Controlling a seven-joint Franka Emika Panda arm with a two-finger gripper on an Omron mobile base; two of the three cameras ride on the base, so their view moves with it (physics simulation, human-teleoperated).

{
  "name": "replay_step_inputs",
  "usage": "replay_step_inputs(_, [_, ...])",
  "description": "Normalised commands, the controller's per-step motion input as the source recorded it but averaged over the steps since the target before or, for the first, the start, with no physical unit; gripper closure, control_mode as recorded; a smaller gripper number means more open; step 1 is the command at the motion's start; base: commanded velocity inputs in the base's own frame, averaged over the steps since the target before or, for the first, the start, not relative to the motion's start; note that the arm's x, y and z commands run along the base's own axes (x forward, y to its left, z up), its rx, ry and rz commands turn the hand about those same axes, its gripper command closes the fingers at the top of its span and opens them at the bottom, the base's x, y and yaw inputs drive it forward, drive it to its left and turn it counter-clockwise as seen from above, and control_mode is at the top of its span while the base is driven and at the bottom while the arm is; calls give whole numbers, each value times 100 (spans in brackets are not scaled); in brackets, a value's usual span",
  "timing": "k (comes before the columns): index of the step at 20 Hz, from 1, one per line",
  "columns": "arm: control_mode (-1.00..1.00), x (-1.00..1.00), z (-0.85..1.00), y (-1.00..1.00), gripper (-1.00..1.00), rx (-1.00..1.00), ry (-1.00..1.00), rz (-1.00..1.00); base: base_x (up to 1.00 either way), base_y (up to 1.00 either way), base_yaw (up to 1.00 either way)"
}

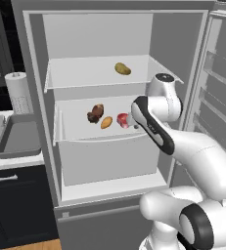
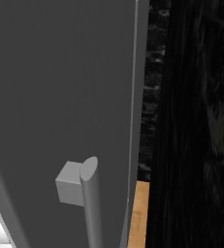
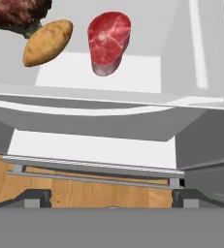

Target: Place one potato and one steak in each tupperware on the nearby counter, to pack two identical lunches.

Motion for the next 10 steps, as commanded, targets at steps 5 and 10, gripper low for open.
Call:
replay_step_inputs(5, [-100,17,-8,8,-100,3,-6,0,0,0,0])
replay_step_inputs(10, [-100,20,0,6,-100,2,0,0,0,0,0])
